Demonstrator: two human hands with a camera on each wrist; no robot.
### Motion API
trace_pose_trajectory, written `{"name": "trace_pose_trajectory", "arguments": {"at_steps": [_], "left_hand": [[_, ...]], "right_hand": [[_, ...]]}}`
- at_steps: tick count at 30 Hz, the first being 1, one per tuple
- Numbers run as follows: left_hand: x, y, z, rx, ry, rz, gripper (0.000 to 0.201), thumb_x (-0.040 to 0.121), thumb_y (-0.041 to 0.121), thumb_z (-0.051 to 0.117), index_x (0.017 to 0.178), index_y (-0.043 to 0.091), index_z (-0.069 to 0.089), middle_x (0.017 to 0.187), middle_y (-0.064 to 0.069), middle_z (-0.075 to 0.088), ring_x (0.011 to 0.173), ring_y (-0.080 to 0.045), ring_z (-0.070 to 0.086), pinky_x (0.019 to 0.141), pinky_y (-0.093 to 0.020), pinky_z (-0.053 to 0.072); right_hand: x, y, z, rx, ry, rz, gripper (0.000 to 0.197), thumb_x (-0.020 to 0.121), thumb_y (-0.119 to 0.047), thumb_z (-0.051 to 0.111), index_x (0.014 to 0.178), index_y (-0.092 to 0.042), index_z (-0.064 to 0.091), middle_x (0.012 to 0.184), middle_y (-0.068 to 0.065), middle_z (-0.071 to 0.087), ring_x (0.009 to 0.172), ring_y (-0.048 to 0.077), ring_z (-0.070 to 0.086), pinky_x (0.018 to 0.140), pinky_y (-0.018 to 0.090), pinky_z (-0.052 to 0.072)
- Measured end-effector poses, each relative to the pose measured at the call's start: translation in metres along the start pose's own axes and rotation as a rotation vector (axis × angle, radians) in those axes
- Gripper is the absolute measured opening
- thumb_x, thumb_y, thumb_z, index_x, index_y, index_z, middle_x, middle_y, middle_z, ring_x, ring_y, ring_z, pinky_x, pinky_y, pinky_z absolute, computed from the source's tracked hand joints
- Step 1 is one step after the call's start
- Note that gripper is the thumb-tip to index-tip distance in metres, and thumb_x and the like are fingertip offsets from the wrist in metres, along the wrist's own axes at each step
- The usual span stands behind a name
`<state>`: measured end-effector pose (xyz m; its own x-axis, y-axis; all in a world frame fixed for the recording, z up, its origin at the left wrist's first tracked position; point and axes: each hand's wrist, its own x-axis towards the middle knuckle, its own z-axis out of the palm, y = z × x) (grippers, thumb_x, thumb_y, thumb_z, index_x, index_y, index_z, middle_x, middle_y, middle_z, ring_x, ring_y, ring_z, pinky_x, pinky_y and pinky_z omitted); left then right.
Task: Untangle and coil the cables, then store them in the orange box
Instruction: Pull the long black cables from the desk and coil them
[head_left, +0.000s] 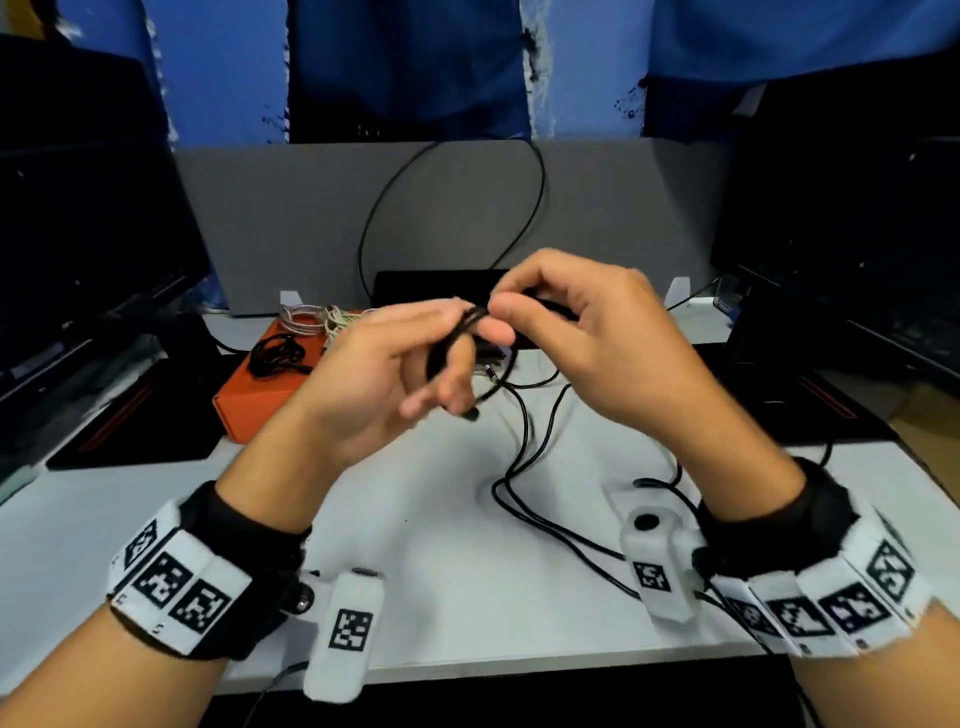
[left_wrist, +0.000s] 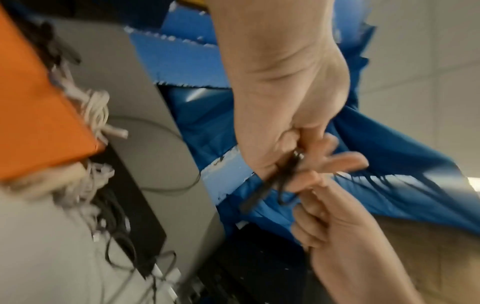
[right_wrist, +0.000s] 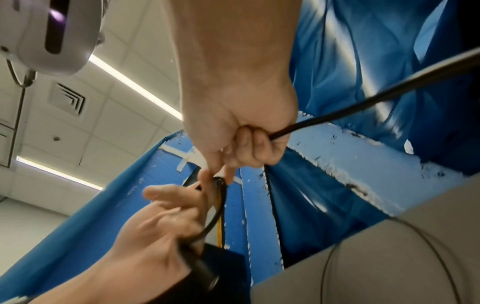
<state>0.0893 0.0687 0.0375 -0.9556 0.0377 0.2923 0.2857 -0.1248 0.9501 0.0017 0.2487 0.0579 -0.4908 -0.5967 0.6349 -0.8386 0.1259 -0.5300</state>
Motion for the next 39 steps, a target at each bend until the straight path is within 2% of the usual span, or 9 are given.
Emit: {"name": "trace_pose_trajectory", "arguments": {"at_steps": [7, 15, 21, 25, 28, 31, 33, 35, 39], "left_hand": [[0.003, -0.010, 0.003, -0.348, -0.026, -0.085, 0.032, 0.103, 0.027, 0.042, 0.079, 0.015, 0.060, 0.040, 0.008, 0.038, 0.040, -0.014, 0.049, 0.084, -0.034, 0.058], [0.005, -0.007, 0.028, -0.359, 0.235, 0.050, 0.031, 0.107, 0.024, 0.038, 0.099, 0.001, 0.058, 0.051, 0.006, 0.050, 0.040, -0.005, 0.049, 0.067, -0.021, 0.056], [-0.002, -0.001, 0.012, -0.339, -0.103, -0.053, 0.039, 0.103, 0.032, 0.039, 0.075, 0.015, 0.061, 0.035, 0.009, 0.042, 0.043, -0.015, 0.061, 0.088, -0.030, 0.056], [-0.003, 0.002, 0.014, -0.354, -0.014, 0.009, 0.041, 0.103, 0.030, 0.040, 0.089, 0.007, 0.071, 0.035, 0.009, 0.040, 0.052, -0.016, 0.067, 0.088, -0.029, 0.058], [0.000, 0.008, 0.013, -0.533, 0.116, 0.111, 0.046, 0.108, 0.025, 0.034, 0.130, -0.005, 0.061, 0.059, 0.008, 0.063, 0.060, -0.005, 0.057, 0.066, -0.016, 0.056], [0.006, 0.019, -0.006, -0.604, 0.203, 0.297, 0.043, 0.110, 0.015, 0.028, 0.145, -0.007, 0.041, 0.128, -0.003, 0.071, 0.093, -0.005, 0.072, 0.088, -0.022, 0.055], [0.009, 0.017, -0.017, -0.431, 0.349, 0.301, 0.040, 0.109, 0.012, 0.030, 0.140, -0.010, 0.044, 0.137, -0.012, 0.065, 0.114, -0.016, 0.070, 0.094, -0.030, 0.055], [0.012, 0.005, -0.015, -0.008, 0.469, 0.249, 0.030, 0.107, 0.017, 0.041, 0.128, 0.001, 0.053, 0.127, -0.005, 0.072, 0.109, -0.029, 0.073, 0.096, -0.043, 0.055], [0.008, -0.017, -0.008, 0.946, 0.280, 0.062, 0.019, 0.111, 0.023, 0.039, 0.122, 0.020, 0.054, 0.105, 0.022, 0.074, 0.084, -0.027, 0.073, 0.086, -0.039, 0.053]], "right_hand": [[0.010, 0.018, 0.008, 0.041, 0.072, 0.062, 0.031, 0.102, -0.041, 0.055, 0.084, -0.022, 0.071, 0.074, 0.012, 0.068, 0.072, 0.029, 0.061, 0.067, 0.042, 0.048], [0.006, 0.023, 0.027, 0.222, -0.106, 0.150, 0.032, 0.111, -0.037, 0.042, 0.104, -0.019, 0.067, 0.078, -0.011, 0.057, 0.063, 0.001, 0.049, 0.058, 0.018, 0.040], [0.003, 0.019, 0.019, 0.169, -0.196, 0.085, 0.041, 0.112, -0.036, 0.040, 0.080, -0.013, 0.051, 0.061, -0.016, 0.047, 0.057, 0.002, 0.042, 0.059, 0.021, 0.036], [0.006, 0.020, 0.021, 0.256, -0.183, 0.098, 0.039, 0.112, -0.040, 0.037, 0.089, -0.017, 0.058, 0.065, -0.016, 0.050, 0.055, 0.001, 0.043, 0.056, 0.018, 0.036], [0.006, 0.036, 0.020, -0.001, -0.181, 0.096, 0.027, 0.110, -0.045, 0.034, 0.102, -0.038, 0.058, 0.074, -0.010, 0.059, 0.065, 0.006, 0.053, 0.063, 0.032, 0.046], [-0.001, 0.049, 0.020, -0.400, -0.499, 0.179, 0.035, 0.109, -0.047, 0.033, 0.144, -0.055, 0.034, 0.119, -0.002, 0.070, 0.097, 0.021, 0.064, 0.090, 0.044, 0.053], [-0.006, 0.040, 0.022, -0.383, -0.685, 0.141, 0.047, 0.110, -0.041, 0.040, 0.152, -0.057, 0.027, 0.127, -0.017, 0.066, 0.098, 0.007, 0.059, 0.093, 0.028, 0.047], [-0.007, 0.024, 0.022, -0.357, -0.756, 0.060, 0.040, 0.109, -0.036, 0.046, 0.148, -0.044, 0.046, 0.088, -0.040, 0.060, 0.081, -0.010, 0.052, 0.074, 0.009, 0.035], [-0.002, 0.013, 0.006, -0.333, -0.566, -0.036, 0.016, 0.103, -0.034, 0.060, 0.103, -0.025, 0.072, 0.063, -0.021, 0.056, 0.067, -0.004, 0.054, 0.063, 0.023, 0.039]]}}
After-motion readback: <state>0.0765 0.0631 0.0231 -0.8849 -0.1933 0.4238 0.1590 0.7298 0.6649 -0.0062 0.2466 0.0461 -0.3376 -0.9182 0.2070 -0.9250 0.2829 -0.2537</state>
